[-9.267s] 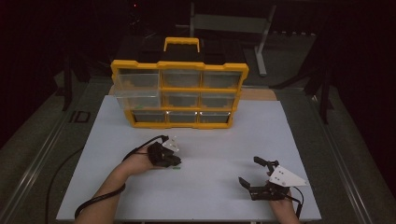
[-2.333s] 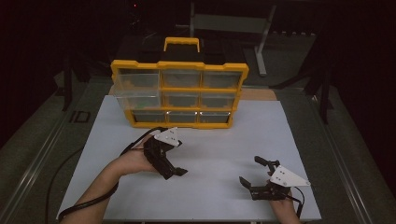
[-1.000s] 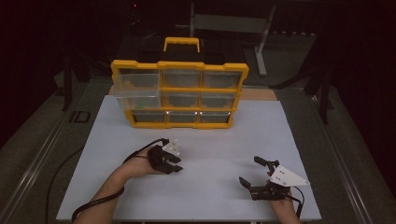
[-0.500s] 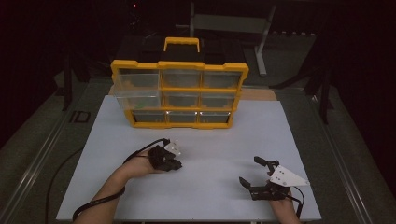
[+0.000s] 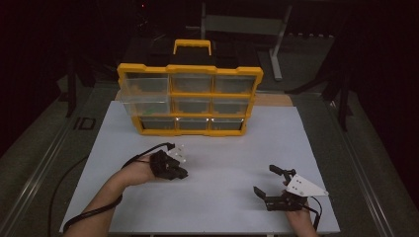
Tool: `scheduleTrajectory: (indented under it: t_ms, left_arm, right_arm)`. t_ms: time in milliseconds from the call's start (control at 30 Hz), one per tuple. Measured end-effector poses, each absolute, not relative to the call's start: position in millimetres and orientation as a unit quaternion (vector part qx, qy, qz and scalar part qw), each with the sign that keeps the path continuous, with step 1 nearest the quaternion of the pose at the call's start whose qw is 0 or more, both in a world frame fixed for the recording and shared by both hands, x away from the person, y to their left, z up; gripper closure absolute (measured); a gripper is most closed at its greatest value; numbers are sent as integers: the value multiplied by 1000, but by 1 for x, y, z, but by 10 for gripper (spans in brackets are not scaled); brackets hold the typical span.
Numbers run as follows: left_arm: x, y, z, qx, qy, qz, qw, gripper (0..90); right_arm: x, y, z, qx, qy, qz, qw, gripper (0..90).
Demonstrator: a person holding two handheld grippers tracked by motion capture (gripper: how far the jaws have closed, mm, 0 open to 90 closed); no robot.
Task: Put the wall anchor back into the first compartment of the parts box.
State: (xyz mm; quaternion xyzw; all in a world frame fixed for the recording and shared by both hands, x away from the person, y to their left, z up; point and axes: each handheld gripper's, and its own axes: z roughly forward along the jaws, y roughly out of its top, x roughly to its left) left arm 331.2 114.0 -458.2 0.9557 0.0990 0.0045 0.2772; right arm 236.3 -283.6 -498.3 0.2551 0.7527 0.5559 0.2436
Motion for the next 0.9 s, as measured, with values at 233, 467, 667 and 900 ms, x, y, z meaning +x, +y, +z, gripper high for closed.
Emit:
scheduleTrajectory:
  t_ms: [233,467,667,900]
  left_arm:
    - [324,127,-424,954,93,22,285,838]
    - [320,140,-392,949,95,33,298,838]
    - [316,146,-359,949,88,45,300,838]
    - [315,154,-320,944,85,60,314,838]
  right_arm:
    - [238,-283,-498,256,752,558,242,94]
    - [238,-283,-497,250,751,558,247,94]
    - [237,-282,-497,251,753,556,246,94]
    - [237,-281,-496,252,751,558,247,94]
